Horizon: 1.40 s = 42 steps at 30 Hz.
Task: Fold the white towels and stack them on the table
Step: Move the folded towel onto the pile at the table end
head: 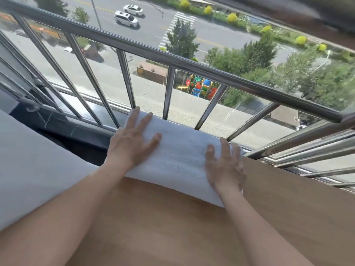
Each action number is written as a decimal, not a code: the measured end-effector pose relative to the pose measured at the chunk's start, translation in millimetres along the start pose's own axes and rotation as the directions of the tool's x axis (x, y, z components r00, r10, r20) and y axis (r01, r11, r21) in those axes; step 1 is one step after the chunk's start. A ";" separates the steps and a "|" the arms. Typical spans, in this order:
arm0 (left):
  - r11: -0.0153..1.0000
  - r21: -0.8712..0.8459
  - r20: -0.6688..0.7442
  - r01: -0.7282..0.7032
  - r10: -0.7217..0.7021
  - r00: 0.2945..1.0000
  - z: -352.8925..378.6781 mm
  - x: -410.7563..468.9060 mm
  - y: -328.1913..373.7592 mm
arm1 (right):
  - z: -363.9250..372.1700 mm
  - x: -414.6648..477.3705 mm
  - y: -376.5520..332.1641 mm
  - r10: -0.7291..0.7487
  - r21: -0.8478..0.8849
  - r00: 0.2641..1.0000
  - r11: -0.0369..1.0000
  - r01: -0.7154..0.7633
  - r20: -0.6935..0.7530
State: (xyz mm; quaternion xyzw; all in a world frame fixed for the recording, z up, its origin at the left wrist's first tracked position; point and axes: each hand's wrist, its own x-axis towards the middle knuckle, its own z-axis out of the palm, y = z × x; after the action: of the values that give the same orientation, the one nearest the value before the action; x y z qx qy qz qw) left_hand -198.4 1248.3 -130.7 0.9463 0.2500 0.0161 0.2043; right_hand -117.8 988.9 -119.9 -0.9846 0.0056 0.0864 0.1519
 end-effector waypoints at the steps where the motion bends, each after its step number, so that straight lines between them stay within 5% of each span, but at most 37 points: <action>1: 1.000 0.002 0.007 -0.001 0.001 1.000 -0.6 -1.3 0.1 | -0.4 -1.4 0.1 0.011 -0.002 1.000 1.000 -0.011 -0.003; 7: 0.999 0.042 0.086 0.023 -0.027 0.996 -4.4 -1.5 0.1 | -6.9 -5.2 -6.3 0.041 -0.066 0.993 0.997 -0.033 0.114; 11: 0.971 0.237 0.108 -0.022 -0.004 0.994 -5.5 -11.2 13.4 | -19.0 -22.6 -0.6 0.006 -0.099 0.989 0.995 0.009 0.145; 17: 0.958 0.171 0.223 -0.230 0.189 0.956 1.0 -66.2 74.1 | -36.8 -87.7 45.5 -0.080 -0.113 0.990 0.989 0.093 0.112; 22: 0.874 0.087 0.380 -0.478 0.414 0.827 5.6 -127.4 149.2 | -70.6 -137.5 103.1 -0.032 -0.078 0.996 0.996 0.039 0.086; 25: 0.825 0.046 0.344 -0.563 0.516 0.785 7.9 -170.4 184.0 | -100.5 -155.2 143.8 0.005 -0.068 0.997 0.998 0.000 0.080; 36: 0.776 0.172 0.297 -0.607 0.546 0.783 48.1 -318.2 355.5 | -198.1 -220.6 362.5 0.145 0.048 0.989 0.988 -0.147 0.036; 42: 0.688 0.172 0.310 -0.705 0.641 0.702 86.7 -396.2 472.2 | -241.3 -264.5 499.4 0.227 0.140 0.974 0.964 -0.228 0.023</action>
State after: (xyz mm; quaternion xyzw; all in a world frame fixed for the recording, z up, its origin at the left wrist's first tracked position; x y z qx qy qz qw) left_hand -313.0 651.7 4.8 0.9855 -0.1423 -0.0522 0.0761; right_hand -356.4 436.1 3.2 -0.9639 0.1242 0.1061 0.2104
